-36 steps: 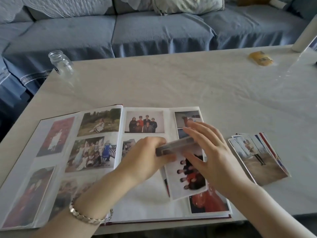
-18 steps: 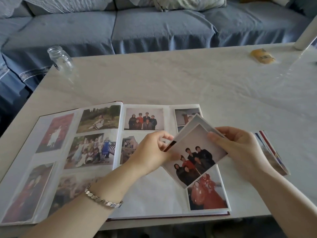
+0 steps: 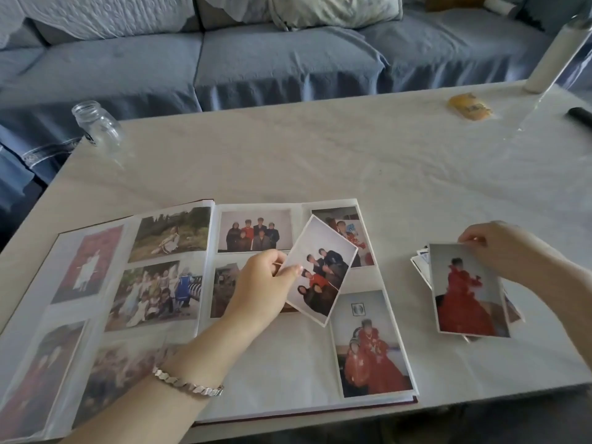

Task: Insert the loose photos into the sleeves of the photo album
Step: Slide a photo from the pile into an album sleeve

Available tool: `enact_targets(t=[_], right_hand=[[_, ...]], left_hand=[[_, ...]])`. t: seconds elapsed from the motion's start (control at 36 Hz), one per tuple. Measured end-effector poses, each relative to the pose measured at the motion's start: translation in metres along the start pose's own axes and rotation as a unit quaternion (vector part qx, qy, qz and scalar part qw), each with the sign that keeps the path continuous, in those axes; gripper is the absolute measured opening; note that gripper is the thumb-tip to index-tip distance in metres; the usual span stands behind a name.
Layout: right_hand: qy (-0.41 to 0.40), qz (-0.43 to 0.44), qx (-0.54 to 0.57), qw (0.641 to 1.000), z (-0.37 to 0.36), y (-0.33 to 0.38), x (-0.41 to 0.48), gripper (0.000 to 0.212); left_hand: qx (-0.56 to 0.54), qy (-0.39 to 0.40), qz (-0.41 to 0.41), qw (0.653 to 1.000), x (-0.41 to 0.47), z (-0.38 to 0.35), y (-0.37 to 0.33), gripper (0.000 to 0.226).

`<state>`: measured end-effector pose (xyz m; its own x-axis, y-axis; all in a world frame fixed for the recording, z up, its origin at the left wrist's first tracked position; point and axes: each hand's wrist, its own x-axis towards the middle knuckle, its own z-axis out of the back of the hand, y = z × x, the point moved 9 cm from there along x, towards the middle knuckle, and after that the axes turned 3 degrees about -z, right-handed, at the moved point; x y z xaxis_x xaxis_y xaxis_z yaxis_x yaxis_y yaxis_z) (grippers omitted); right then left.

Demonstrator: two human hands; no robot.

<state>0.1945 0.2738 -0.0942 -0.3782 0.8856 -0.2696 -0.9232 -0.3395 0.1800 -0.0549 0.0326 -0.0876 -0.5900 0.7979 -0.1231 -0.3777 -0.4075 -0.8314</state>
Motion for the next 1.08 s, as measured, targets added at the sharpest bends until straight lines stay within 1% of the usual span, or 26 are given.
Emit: enact_targets(t=[0.03,0.06,0.11,0.14,0.19,0.22,0.25,0.31,0.33,0.36,0.39,0.42,0.47,0.53,0.56,0.61,0.67,0.72,0.78,0.89,0.92,1.03,1.08], right_hand=[[-0.013,-0.006,-0.008,1.0,0.001,-0.004,0.001,0.018],[-0.026,-0.011,-0.02,0.999,0.001,-0.005,0.001,0.022],[-0.059,-0.007,-0.031,0.998,0.002,0.003,-0.007,0.036],[-0.088,0.013,-0.006,0.996,0.007,0.014,-0.013,0.039],[-0.121,0.066,0.102,0.985,0.015,0.042,-0.032,0.039],[-0.111,0.088,0.164,0.976,0.014,0.057,-0.041,0.04],[-0.077,0.101,0.217,0.968,0.008,0.072,-0.049,0.043],[0.035,0.112,0.285,0.951,-0.012,0.101,-0.065,0.053],[0.087,0.12,0.314,0.938,-0.023,0.113,-0.072,0.054],[0.122,0.126,0.341,0.923,-0.03,0.123,-0.077,0.05],[0.137,0.131,0.357,0.915,-0.034,0.13,-0.081,0.042],[0.138,0.134,0.356,0.915,-0.037,0.134,-0.084,0.032],[0.122,0.131,0.347,0.921,-0.041,0.136,-0.088,0.019],[0.085,0.126,0.355,0.922,-0.04,0.134,-0.092,0.017],[0.056,0.118,0.361,0.923,-0.036,0.13,-0.095,0.018],[-0.015,0.104,0.367,0.924,-0.026,0.122,-0.102,0.018],[-0.084,0.11,0.353,0.925,-0.014,0.115,-0.112,0.018],[-0.124,0.129,0.33,0.927,-0.009,0.112,-0.122,0.022],[-0.129,0.141,0.313,0.93,-0.013,0.11,-0.128,0.023],[-0.096,0.138,0.301,0.939,-0.028,0.107,-0.133,0.023],[-0.085,0.136,0.302,0.94,-0.031,0.106,-0.135,0.024],[-0.046,0.11,0.296,0.948,-0.046,0.101,-0.138,0.027],[-0.016,0.094,0.29,0.952,-0.057,0.098,-0.138,0.024]], left_hand=[[-0.017,-0.002,0.002,1.0,0.0,-0.001,0.0,0.011],[-0.031,0.0,0.002,1.0,-0.001,-0.003,-0.001,0.011],[-0.035,0.016,-0.004,0.999,-0.002,-0.008,-0.002,0.01],[-0.028,0.028,-0.009,0.999,-0.001,-0.011,-0.002,0.01],[-0.021,0.06,-0.019,0.998,-0.001,-0.016,-0.004,0.006],[-0.023,0.077,-0.023,0.996,0.0,-0.019,-0.004,0.006],[-0.032,0.096,-0.027,0.995,0.0,-0.022,-0.006,0.008],[-0.05,0.136,-0.035,0.989,-0.002,-0.026,-0.011,0.016],[-0.054,0.152,-0.043,0.986,-0.004,-0.027,-0.014,0.02],[-0.047,0.161,-0.052,0.985,-0.005,-0.027,-0.017,0.022],[-0.027,0.158,-0.065,0.985,-0.007,-0.025,-0.019,0.022],[0.006,0.142,-0.079,0.987,-0.008,-0.021,-0.02,0.023],[0.089,0.081,-0.096,0.988,-0.009,-0.008,-0.015,0.036],[0.147,0.039,-0.105,0.983,-0.014,0.0,-0.009,0.053],[0.168,0.045,-0.104,0.979,-0.018,-0.002,-0.004,0.062],[0.224,0.095,-0.073,0.967,-0.027,-0.014,0.013,0.081],[0.318,0.134,-0.055,0.937,-0.037,-0.025,0.03,0.094],[0.386,0.147,-0.065,0.908,-0.044,-0.034,0.038,0.1],[0.418,0.152,-0.069,0.893,-0.048,-0.039,0.044,0.1],[0.456,0.133,-0.099,0.874,-0.047,-0.042,0.045,0.103],[0.456,0.134,-0.103,0.874,-0.047,-0.043,0.046,0.103],[0.434,0.135,-0.107,0.885,-0.049,-0.043,0.047,0.086],[0.431,0.133,-0.113,0.886,-0.05,-0.044,0.047,0.082]])
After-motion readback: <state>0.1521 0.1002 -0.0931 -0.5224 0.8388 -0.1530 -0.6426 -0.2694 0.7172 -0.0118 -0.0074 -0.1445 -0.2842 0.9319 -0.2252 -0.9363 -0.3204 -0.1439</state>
